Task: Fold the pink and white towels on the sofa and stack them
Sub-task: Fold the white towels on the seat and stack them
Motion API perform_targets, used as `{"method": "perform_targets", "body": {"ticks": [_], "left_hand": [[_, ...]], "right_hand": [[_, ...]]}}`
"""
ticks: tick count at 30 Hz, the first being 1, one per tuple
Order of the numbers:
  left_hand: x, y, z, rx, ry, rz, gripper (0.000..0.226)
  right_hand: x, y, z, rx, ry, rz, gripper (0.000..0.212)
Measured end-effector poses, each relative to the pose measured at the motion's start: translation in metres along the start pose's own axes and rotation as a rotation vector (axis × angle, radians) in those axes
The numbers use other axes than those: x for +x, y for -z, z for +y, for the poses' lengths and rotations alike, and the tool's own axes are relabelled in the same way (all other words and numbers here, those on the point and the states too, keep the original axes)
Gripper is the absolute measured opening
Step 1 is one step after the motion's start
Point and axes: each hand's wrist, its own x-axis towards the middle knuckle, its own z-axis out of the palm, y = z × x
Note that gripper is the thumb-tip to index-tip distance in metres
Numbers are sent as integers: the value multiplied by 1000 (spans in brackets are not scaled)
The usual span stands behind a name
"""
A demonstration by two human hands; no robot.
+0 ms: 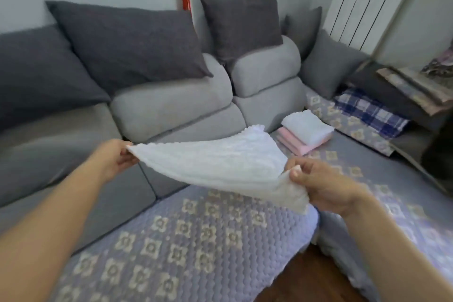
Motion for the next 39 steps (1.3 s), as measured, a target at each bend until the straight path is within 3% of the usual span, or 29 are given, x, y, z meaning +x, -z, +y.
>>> {"method": "perform_targets", "body": {"ticks": [5, 11, 17, 23, 29, 33, 35, 37, 39], "left_hand": [[12, 73, -67, 55, 182, 80, 19], [25, 120, -123, 121, 297, 150, 22], [47, 102, -138, 64, 323, 112, 18], [86, -13, -135, -52, 317, -39, 5], [157, -179, -156, -35, 291, -131, 19], [253, -294, -200, 97, 271, -94, 62], [304, -346, -233, 127, 260, -86, 59], [348, -388, -268, 156, 268, -72, 38], [381, -414, -301, 201, 287, -47, 37]], "right_hand": [[22, -54, 92, -109, -286, -129, 28], [47, -97, 151, -284, -521, -220, 25], [61, -84, 183, -167, -545, -63, 9], [64, 11, 207, -72, -550, 285, 11], [105, 167, 255, -54, -647, 593, 18], [164, 278, 315, -96, -700, 715, 11], [195, 325, 351, -94, -715, 768, 9], [220, 364, 388, -134, -743, 793, 10], [238, 392, 420, -205, -771, 775, 12]]}}
